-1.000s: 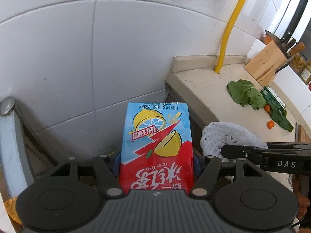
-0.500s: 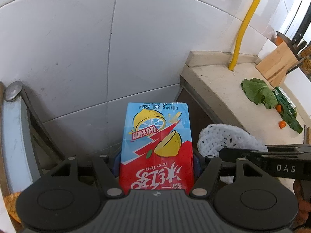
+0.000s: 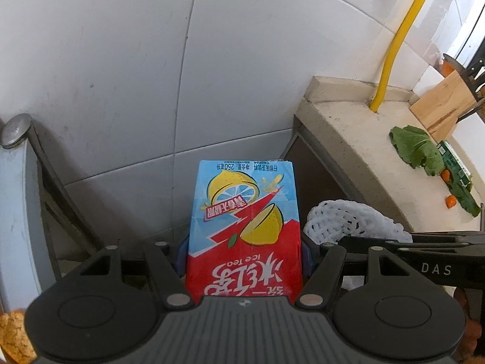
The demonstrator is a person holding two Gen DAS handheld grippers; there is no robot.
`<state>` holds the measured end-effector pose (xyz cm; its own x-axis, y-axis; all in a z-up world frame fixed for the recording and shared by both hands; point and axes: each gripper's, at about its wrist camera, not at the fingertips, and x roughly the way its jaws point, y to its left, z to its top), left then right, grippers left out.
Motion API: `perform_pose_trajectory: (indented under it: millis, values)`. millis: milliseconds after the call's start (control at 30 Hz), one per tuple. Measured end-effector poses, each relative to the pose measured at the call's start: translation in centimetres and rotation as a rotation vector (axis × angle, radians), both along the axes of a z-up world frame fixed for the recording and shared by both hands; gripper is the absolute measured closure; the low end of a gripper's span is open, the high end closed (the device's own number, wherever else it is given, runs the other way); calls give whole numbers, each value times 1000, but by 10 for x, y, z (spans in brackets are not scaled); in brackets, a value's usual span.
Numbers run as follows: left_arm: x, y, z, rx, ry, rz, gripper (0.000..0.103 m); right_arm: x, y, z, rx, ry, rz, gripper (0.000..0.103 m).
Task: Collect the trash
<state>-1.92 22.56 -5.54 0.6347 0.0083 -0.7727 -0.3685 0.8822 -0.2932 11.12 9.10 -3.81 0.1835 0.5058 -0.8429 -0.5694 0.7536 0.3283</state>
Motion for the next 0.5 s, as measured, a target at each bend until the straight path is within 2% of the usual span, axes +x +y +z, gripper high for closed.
perform_pose_trajectory:
  millis: [500]
  values:
    - [21, -3, -12, 29, 104, 2, 43, 18, 6, -29, -30, 36, -18, 78]
